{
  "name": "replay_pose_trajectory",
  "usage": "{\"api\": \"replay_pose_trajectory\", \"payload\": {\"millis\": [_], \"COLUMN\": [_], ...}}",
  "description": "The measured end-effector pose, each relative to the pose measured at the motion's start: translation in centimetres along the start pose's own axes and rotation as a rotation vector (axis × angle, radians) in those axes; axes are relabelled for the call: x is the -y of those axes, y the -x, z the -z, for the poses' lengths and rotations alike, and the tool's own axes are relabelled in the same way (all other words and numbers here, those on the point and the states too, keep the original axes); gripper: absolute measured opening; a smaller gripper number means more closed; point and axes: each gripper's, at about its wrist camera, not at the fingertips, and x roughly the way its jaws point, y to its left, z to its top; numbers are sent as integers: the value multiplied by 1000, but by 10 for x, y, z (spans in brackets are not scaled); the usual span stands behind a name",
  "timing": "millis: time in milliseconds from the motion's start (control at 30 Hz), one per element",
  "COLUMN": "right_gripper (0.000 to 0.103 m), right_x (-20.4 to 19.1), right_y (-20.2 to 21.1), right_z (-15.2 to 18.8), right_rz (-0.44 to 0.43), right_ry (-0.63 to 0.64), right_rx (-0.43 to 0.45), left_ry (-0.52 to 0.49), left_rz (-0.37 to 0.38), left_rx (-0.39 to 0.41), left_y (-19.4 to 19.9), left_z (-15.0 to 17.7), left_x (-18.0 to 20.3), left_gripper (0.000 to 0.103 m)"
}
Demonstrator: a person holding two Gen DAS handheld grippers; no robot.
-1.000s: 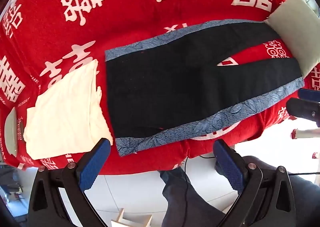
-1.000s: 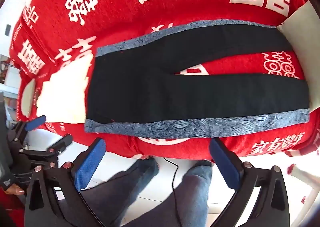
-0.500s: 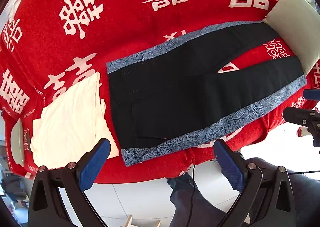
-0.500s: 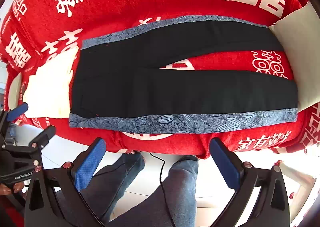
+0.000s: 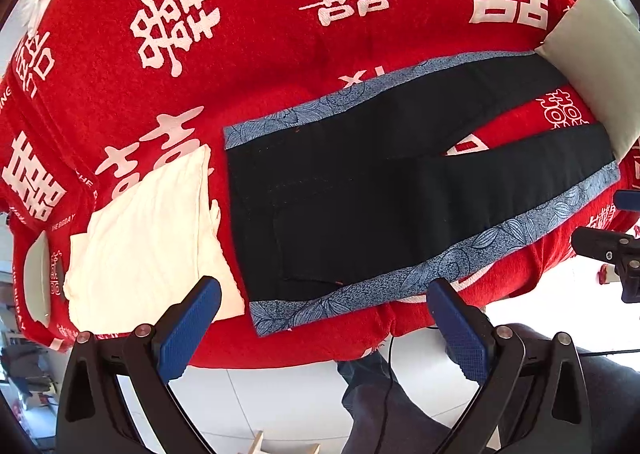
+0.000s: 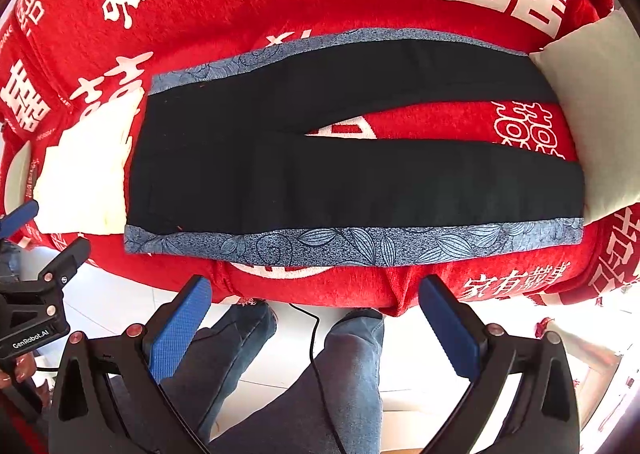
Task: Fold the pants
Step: 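Move both grippers toward the black trousers' waistband edge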
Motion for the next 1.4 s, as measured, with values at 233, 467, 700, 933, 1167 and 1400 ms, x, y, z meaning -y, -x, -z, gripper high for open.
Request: {"api": "replay_pose_trajectory", "payload": {"millis": [233, 467, 700, 933, 1167, 1400], "right_gripper": [103, 103, 103, 103, 103, 103], "right_x": [0, 1, 4, 4, 13, 29], "right_y": [0, 0, -1, 1, 7, 12], "right_z": [-1, -1, 0, 0, -4, -7], "right_rz": [10, 10, 10, 24, 13, 13], "right_ry": [-2, -2, -10, -3, -17, -1], "right_rx": [-4, 1, -4, 16, 43, 54], "left_ry": [4, 5, 38, 81, 147, 239], "left_rz": [-7, -3, -4, -14, -13, -38], "left_rx": [1, 6, -1, -20, -57, -59], "left_y": [0, 1, 2, -2, -3, 9], "left_z": [0, 1, 3, 6, 5, 11], "left_x": [-1, -2, -8, -13, -8, 8], "left_gripper": [103, 103, 103, 103, 103, 103]}}
